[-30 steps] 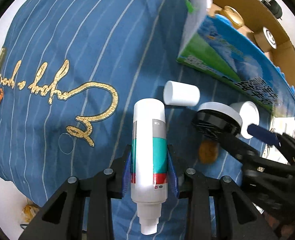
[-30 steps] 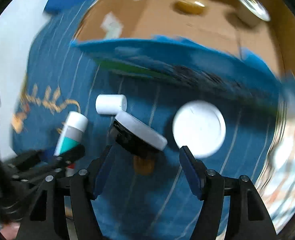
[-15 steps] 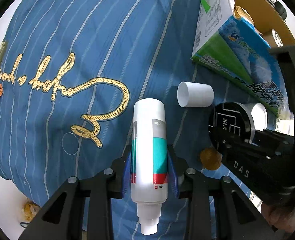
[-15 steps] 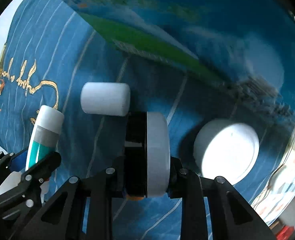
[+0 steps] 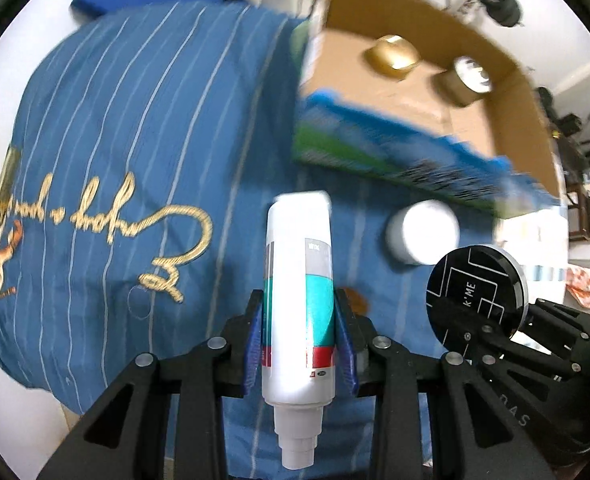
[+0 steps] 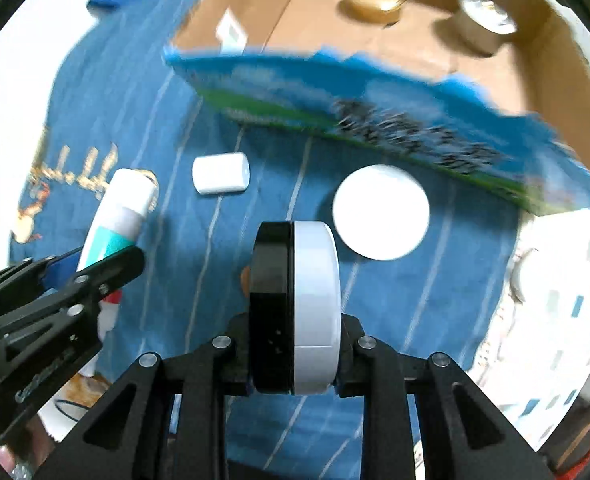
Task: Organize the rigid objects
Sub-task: 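Lift the tube and jar with both tools and carry them into the box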
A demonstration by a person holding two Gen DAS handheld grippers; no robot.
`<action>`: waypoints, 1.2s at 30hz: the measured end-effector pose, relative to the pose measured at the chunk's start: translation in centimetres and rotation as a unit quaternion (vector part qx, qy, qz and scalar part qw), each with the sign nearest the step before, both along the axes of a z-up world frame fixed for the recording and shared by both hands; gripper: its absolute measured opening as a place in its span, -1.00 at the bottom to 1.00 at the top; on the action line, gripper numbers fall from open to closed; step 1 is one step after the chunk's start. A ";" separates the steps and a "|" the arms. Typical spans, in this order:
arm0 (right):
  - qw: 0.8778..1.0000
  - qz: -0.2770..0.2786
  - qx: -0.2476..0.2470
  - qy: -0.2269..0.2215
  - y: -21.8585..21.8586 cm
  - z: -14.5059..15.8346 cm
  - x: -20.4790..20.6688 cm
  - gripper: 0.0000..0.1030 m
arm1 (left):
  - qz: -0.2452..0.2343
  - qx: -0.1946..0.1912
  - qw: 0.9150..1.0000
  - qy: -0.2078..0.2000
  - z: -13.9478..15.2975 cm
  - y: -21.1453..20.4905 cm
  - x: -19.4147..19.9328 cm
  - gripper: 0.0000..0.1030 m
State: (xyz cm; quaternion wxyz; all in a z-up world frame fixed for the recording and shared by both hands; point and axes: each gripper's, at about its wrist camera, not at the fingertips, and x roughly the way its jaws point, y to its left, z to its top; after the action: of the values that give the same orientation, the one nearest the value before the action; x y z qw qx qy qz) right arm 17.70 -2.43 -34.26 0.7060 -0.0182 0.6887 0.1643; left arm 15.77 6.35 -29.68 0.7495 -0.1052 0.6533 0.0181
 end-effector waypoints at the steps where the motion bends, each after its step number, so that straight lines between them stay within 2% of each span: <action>1: 1.000 -0.006 0.006 -0.005 -0.5 0.8 -0.2 -0.47 | -0.007 -0.003 1.000 -0.009 1.2 -0.8 0.2 -0.42; 4: 0.999 -0.028 0.025 -0.027 -3.5 4.0 -0.7 -0.47 | -0.033 -0.012 0.999 -0.040 4.7 -2.7 1.0 -0.42; 9: 0.995 -0.063 0.056 -0.057 -9.4 10.5 1.2 -0.47 | -0.064 -0.026 0.995 -0.071 8.1 -4.9 4.1 -0.42; 12: 0.993 -0.077 0.056 -0.074 -10.8 12.5 3.5 -0.47 | -0.075 -0.033 0.994 -0.077 9.1 -5.7 7.3 -0.42; 14: 0.992 -0.088 0.048 -0.081 -11.0 12.5 6.0 -0.47 | -0.078 -0.030 0.993 -0.080 9.3 -6.0 9.9 -0.42; 18: 0.991 -0.107 0.017 -0.081 -12.8 10.8 10.5 -0.47 | -0.079 -0.015 0.994 -0.067 8.0 -6.1 15.2 -0.42; 24: 0.990 -0.130 -0.034 -0.047 -14.8 6.4 16.9 -0.47 | -0.065 0.028 0.997 -0.008 2.0 -5.6 23.0 -0.42; 31: 0.987 -0.147 -0.066 0.009 -16.1 -0.4 21.7 -0.47 | -0.071 0.048 0.995 0.048 -4.9 -6.0 27.1 -0.42; 36: 0.984 -0.152 -0.083 0.031 -16.3 -3.1 23.2 -0.47 | -0.092 0.080 0.989 0.088 -8.7 -7.2 28.0 -0.41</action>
State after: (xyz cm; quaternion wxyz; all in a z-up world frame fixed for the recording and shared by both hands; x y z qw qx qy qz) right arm 40.88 -18.73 -37.33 0.6970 0.0331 0.7163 -0.0023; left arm 43.82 -0.84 -38.37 0.6938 0.0179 0.7199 0.0102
